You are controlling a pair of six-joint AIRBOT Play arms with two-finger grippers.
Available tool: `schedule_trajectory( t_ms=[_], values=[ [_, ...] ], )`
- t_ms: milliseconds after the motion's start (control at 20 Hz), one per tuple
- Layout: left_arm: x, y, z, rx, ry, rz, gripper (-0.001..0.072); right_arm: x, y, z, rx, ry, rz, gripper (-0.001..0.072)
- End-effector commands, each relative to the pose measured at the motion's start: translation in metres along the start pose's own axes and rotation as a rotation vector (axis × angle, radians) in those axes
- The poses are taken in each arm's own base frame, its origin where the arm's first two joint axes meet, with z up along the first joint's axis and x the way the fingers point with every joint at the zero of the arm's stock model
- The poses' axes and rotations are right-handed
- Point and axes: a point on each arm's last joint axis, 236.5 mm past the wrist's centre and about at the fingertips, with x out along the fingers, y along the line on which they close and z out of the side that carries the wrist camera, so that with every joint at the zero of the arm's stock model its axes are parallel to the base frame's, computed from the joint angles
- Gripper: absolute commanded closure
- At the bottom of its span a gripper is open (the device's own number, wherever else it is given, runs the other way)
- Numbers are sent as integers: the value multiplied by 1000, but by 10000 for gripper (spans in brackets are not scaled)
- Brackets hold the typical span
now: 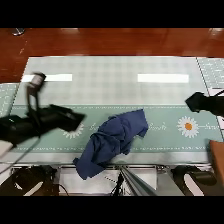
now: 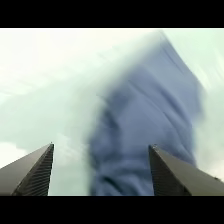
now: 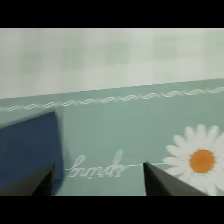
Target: Fold the shirts.
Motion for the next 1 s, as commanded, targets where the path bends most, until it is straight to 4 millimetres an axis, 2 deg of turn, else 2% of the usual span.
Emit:
schedule_trajectory(
  t_ms=[0,50,100,200,250,350,450,550,650,700,750,850,950],
  values=[
    [-7,63,6,-249,31,126,9,9,-75,-21,125,102,-208,87],
    [9,64,-24,-305,152,86,9,18,-79,-34,166,140,-195,87],
    [26,55,-58,-324,288,-1,9,31,-72,-51,198,192,-145,87],
    [49,26,-114,-367,518,-182,9,58,-37,-81,217,271,12,87],
    [56,14,-134,-387,609,-262,9,67,-18,-92,213,299,87,87],
    [66,-2,-157,-415,742,-368,9,80,9,-112,192,344,176,87],
    [79,-22,-162,-435,781,-483,9,85,25,-129,132,381,204,87],
    [92,-46,-155,-464,756,-613,9,88,40,-145,77,415,226,87],
    [104,-59,-154,-485,762,-668,14,88,53,-161,43,450,240,87],
    [109,-61,-153,-474,774,-673,225,89,58,-166,33,458,245,87],
    [113,-61,-147,-459,768,-686,686,88,62,-168,24,462,250,87],
    [121,-58,-116,-385,682,-703,682,87,71,-171,9,461,263,87],
    [131,-42,-73,-369,567,-678,682,86,79,-175,-11,469,276,87]
  ],
)
